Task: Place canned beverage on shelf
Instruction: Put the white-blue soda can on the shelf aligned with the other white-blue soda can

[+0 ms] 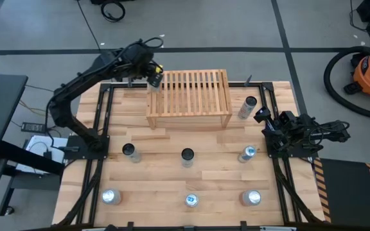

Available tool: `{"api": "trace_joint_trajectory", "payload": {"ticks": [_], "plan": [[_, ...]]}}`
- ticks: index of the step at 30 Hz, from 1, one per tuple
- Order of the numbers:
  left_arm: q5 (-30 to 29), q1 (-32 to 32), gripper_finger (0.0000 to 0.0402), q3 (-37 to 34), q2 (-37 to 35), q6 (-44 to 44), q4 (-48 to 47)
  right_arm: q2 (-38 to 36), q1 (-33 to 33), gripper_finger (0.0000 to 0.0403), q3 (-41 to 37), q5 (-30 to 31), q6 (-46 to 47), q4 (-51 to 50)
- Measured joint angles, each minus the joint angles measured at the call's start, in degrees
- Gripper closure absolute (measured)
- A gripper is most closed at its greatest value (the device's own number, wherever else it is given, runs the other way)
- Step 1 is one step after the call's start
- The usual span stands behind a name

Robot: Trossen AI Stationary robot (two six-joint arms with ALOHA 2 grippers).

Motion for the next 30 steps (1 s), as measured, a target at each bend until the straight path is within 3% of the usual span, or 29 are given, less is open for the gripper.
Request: {"api": "trace_joint_trajectory", "payload": {"ticks": [30], "plan": [[1.4,1.7,0.0152,0.2,2.6,0.6,3.6,0.0,0.0,0.0085,0.0,0.0,0.0,0.1]]}}
